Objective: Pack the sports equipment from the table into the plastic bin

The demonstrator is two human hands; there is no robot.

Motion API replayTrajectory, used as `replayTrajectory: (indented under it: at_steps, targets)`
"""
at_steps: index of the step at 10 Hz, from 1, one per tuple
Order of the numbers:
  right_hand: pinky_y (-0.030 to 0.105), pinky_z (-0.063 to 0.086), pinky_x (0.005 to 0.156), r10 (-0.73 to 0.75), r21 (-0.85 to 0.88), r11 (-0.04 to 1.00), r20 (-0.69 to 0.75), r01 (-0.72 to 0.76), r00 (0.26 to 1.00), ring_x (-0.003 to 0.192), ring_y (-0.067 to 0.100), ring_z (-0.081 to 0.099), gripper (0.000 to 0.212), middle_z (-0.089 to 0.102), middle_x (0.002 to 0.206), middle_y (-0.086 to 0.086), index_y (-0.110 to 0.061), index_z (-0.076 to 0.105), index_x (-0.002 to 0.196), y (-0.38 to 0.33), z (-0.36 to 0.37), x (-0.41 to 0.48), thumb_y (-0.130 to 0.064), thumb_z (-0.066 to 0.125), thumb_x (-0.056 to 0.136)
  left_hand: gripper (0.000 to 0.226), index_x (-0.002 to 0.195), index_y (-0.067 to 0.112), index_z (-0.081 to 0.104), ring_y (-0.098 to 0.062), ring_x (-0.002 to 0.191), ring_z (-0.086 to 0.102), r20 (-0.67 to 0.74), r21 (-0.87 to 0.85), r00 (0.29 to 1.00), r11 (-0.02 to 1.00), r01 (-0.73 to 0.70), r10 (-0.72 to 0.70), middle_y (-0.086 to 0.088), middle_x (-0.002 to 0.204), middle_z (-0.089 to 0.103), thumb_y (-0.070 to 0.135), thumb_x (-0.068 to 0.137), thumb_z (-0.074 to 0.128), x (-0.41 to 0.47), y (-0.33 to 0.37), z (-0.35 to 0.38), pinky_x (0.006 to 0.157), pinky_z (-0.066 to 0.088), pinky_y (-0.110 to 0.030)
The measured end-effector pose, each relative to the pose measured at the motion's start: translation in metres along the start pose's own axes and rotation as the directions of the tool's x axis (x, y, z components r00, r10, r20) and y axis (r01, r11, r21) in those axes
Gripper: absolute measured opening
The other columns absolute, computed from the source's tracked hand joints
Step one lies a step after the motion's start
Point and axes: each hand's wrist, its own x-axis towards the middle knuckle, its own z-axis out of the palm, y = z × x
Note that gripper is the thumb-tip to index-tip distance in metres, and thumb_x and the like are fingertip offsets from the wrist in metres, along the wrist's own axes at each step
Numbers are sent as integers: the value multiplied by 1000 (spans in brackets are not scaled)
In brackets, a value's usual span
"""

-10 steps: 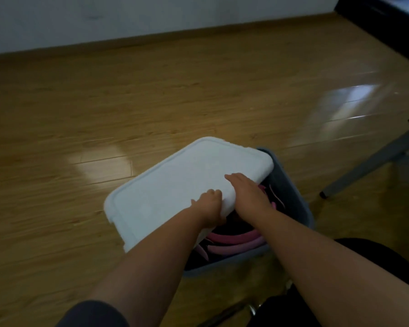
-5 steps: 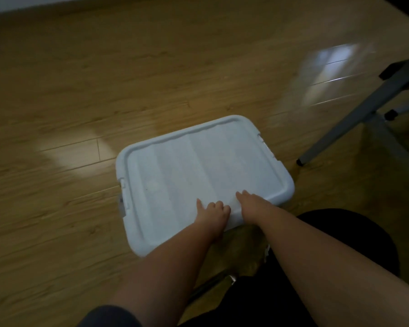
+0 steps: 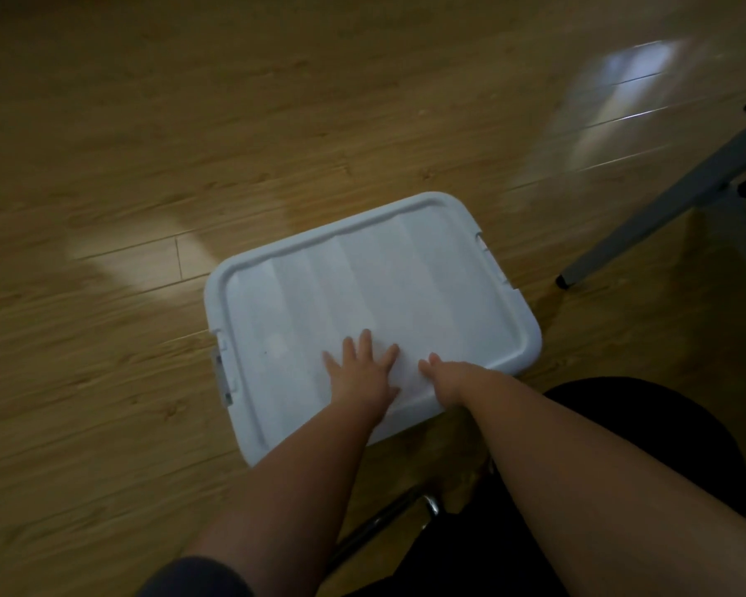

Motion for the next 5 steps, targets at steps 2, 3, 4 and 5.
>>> replayTrajectory:
  at_steps: [2,3,4,5]
  targets:
    - [49,22,120,10,4,1000,94,-11,996,150,35,14,87,-22,164,-4,-31,-10,157,7,15,6,0,44,96,86,146,64,-6,-46,147,-17,196,-119,978,989,94,-69,-5,162,-27,64,88,58,13,-19,2,108,15,-76]
    - [56,26,117,24,-21,1000,114,-22,993,149,35,16,89,-23,163,-6,-33,-11,156,5,15,6,-1,46,95,80,146,65,-2,-46,147,-16,227,-119,971,988,103,-74,-3,162,-25,61,90,56,16,-19,-3,108,17,-76]
    - [46,24,120,-3,-13,1000,89,4,996,149,33,20,84,-19,164,-2,-27,-7,158,4,7,1,-1,45,97,71,146,65,2,-45,148,-9,226,-108,971,989,106,-79,-2,163,-18,54,95,50,16,-19,-8,108,21,-74]
    - [41,19,122,2,57,998,46,-5,999,150,30,20,67,1,167,6,-20,10,159,-3,-11,-16,-2,37,101,64,147,62,12,-40,145,10,185,-143,980,985,95,-68,-4,160,3,42,97,46,16,-20,-15,108,27,-69]
